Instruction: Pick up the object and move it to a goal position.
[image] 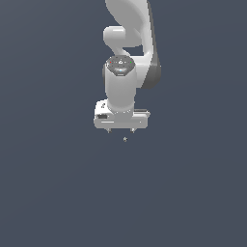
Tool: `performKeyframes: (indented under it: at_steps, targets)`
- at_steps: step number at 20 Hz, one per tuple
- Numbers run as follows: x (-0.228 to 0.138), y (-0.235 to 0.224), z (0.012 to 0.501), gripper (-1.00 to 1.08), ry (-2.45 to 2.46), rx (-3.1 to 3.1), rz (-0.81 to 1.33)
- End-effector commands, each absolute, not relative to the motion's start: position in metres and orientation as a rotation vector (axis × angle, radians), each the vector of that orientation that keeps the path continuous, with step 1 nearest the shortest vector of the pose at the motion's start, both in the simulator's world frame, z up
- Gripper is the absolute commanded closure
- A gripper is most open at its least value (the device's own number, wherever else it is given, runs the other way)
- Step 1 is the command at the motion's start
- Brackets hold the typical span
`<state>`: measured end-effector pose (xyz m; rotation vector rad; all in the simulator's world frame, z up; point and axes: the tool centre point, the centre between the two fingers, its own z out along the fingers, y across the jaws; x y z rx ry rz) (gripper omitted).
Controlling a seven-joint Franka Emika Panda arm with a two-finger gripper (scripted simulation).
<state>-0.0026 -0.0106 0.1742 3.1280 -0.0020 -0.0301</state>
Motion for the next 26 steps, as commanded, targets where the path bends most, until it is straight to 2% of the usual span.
performKeyframes:
  at_steps: [1,15,26]
  targets:
    - [-0.003,-0.011,0.174,-0.92,-0.002,3.128,-0.03]
    - [0.001,-0.007,0.175,-0.92,0.035,3.12,-0.001]
    - [-0.012,0.001,0.141,-0.92,-0.187,3.127,0.0]
